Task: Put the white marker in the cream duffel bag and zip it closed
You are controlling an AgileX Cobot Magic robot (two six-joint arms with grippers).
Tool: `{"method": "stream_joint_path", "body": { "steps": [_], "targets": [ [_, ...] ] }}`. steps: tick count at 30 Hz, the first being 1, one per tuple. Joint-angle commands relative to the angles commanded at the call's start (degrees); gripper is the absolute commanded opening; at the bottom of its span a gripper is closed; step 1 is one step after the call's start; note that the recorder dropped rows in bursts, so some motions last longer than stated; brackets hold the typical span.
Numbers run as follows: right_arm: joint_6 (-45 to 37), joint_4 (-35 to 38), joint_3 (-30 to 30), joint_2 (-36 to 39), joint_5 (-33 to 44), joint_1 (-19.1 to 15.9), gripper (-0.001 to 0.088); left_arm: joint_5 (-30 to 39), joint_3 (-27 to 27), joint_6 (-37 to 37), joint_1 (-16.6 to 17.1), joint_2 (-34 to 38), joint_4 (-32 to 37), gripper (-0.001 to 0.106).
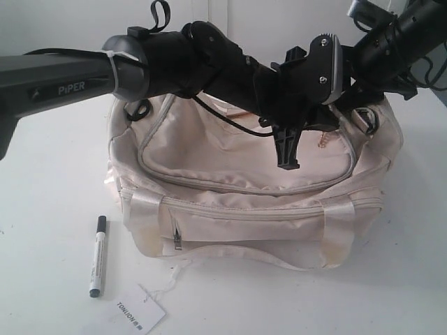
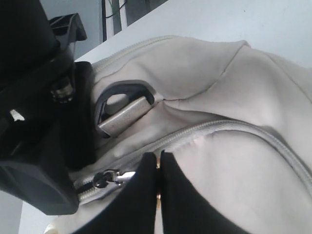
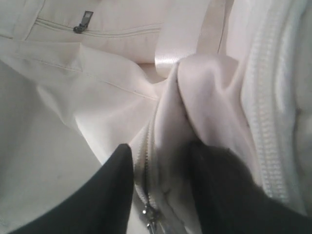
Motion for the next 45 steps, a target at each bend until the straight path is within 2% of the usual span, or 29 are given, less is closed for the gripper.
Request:
{"method": "stream_joint_path", "body": {
  "steps": [5, 6, 8, 11, 17, 25, 32, 35, 45],
  "targets": [
    [0.0, 0.0, 0.0, 0.0, 0.9, 0.0, 0.0368, -0.2, 0.0, 0.0, 0.0, 0.0, -0.6, 0.000],
    [0.0, 0.0, 0.0, 0.0, 1.3, 0.0, 0.0346, -0.6, 0.0, 0.0, 0.0, 0.0, -0.9, 0.000],
    [0.0, 0.0, 0.0, 0.0, 1.5, 0.0, 0.0247, -0.6, 0.0, 0.0, 0.0, 0.0, -1.2, 0.000],
    [-0.2, 0.0, 0.0, 0.0, 1.5, 0.0, -0.0001, -0.6, 0.0, -0.4, 0.0, 0.0, -1.3, 0.000],
    [-0.3, 1.9, 0.0, -0.4, 0.4, 0.0, 0.0000, -0.1, 0.0, -0.6, 0.0, 0.0, -1.3, 0.000],
    [-0.5, 2.7, -0.1, -1.9, -1.5, -0.1, 0.0000, 6.0, 0.0, -3.7, 0.0, 0.0, -1.3, 0.000],
    [-0.5, 2.8, -0.1, -2.0, -1.5, -0.1, 0.0000, 9.5, 0.0, -3.7, 0.0, 0.0, -8.1, 0.000],
    [-0.5, 2.9, -0.1, -2.0, -1.5, -0.1, 0.0000, 10.4, 0.0, -3.7, 0.0, 0.0, -9.0, 0.000],
    [-0.5, 3.2, -0.1, -2.0, -1.7, -0.1, 0.0000, 14.6, 0.0, -15.7, 0.0, 0.0, -9.0, 0.000]
  ]
}}
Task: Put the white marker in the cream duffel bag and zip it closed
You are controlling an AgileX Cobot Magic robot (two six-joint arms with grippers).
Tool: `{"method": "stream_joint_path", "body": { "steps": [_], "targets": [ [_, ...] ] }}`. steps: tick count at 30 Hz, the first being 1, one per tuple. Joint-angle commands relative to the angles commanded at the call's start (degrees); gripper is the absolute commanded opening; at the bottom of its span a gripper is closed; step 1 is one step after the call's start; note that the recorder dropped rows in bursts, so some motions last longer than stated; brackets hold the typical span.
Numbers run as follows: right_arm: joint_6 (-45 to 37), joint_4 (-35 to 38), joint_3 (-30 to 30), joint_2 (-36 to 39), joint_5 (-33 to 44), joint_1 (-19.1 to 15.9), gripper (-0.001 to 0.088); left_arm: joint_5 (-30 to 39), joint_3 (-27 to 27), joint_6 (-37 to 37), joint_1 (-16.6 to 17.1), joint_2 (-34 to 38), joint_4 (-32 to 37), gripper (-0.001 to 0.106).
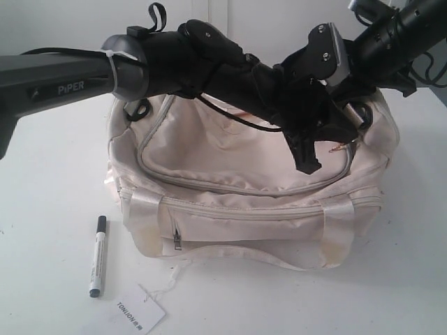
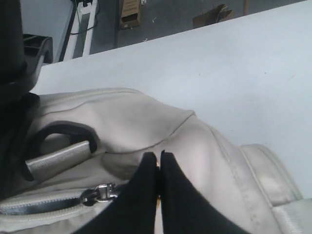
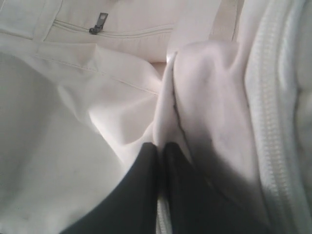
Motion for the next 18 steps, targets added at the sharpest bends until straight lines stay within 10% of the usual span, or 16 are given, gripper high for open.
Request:
{"method": "stream_joint_path", "body": {
  "steps": [18],
  "targets": [
    [0.0, 0.9, 0.0, 0.0, -0.1, 0.0, 0.0000, 11.5, 0.0, -16.1, 0.1, -0.1, 0.9, 0.000]
  ]
}}
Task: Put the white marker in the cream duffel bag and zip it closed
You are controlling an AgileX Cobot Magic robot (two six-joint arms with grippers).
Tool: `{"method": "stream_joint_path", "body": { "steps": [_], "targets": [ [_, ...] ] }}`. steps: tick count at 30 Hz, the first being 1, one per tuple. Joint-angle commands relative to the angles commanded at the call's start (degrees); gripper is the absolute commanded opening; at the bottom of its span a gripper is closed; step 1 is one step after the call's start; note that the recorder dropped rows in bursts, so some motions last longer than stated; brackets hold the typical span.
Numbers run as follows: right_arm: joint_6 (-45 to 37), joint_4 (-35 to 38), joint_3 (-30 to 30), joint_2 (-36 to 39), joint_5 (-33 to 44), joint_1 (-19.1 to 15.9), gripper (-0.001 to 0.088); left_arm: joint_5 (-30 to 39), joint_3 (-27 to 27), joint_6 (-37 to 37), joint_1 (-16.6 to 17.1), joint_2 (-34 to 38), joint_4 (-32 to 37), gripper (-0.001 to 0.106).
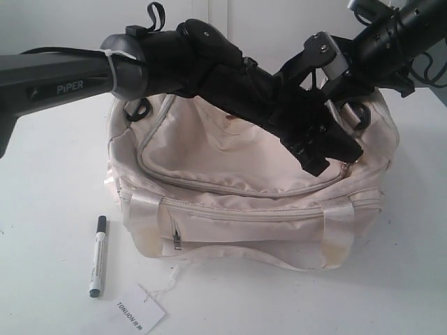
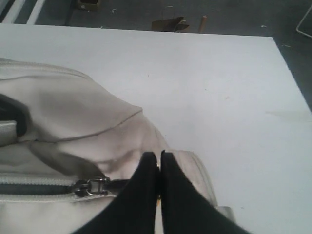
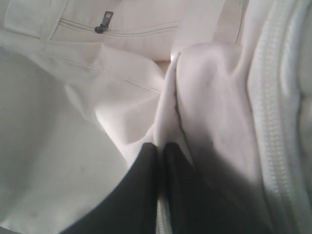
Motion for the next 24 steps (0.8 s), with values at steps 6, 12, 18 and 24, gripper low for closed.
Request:
{"method": "stream_joint_path", "body": {
  "steps": [6, 12, 18, 24],
  "targets": [
    [0.0, 0.0, 0.0, -0.6, -0.3, 0.0, 0.0000, 2.5, 0.0, -3.6, 0.0, 0.0, 0.0, 0.000],
    [0.0, -0.1, 0.0, -2.2, -0.8, -0.9, 0.0000, 5.7, 0.0, -4.9, 0.0, 0.0, 1.0, 0.000],
    [-1.8, -0.2, 0.0, -2.9, -0.9, -1.7, 0.0000, 7.9, 0.0, -4.9, 0.0, 0.0, 5.5, 0.000],
    [-3.7, -0.2, 0.0, -2.9, -2.2, -1.7, 0.0000, 7.8, 0.0, -4.9, 0.0, -0.5, 11.2, 0.000]
  ]
}}
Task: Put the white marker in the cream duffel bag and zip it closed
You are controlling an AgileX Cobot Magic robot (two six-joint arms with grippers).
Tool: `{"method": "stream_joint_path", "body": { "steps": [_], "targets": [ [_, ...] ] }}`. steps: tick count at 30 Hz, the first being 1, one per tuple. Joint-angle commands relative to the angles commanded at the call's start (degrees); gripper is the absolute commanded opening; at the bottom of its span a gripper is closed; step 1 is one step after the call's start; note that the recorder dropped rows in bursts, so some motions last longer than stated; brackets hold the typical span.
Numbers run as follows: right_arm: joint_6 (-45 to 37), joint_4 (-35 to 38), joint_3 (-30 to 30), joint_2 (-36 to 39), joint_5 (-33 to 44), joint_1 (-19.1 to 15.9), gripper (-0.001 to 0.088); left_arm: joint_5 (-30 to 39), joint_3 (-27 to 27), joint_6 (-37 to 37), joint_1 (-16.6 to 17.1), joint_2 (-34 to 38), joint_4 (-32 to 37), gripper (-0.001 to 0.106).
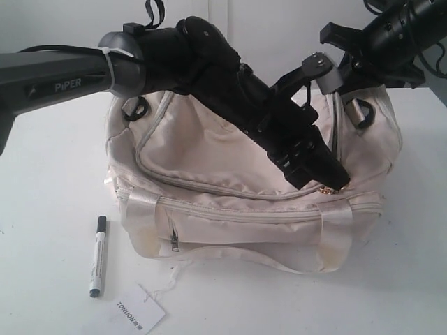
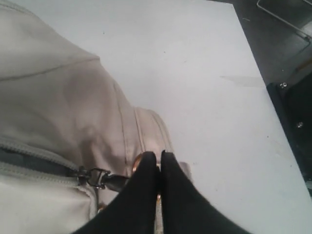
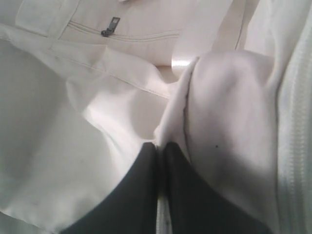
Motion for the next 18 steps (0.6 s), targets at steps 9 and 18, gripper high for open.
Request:
{"method": "stream_joint_path", "body": {
  "steps": [9, 18],
  "targets": [
    [-0.3, -0.1, 0.0, 0.0, -2.9, 0.0, 0.0000, 3.2, 0.0, -1.4, -0.1, -0.1, 6.0, 0.000],
    [-0.1, -1.5, 0.0, 0.0, -4.1, 0.0, 0.0000, 8.1, 0.0, -1.5, -0.1, -0.1, 6.8, 0.000]
  ]
}}
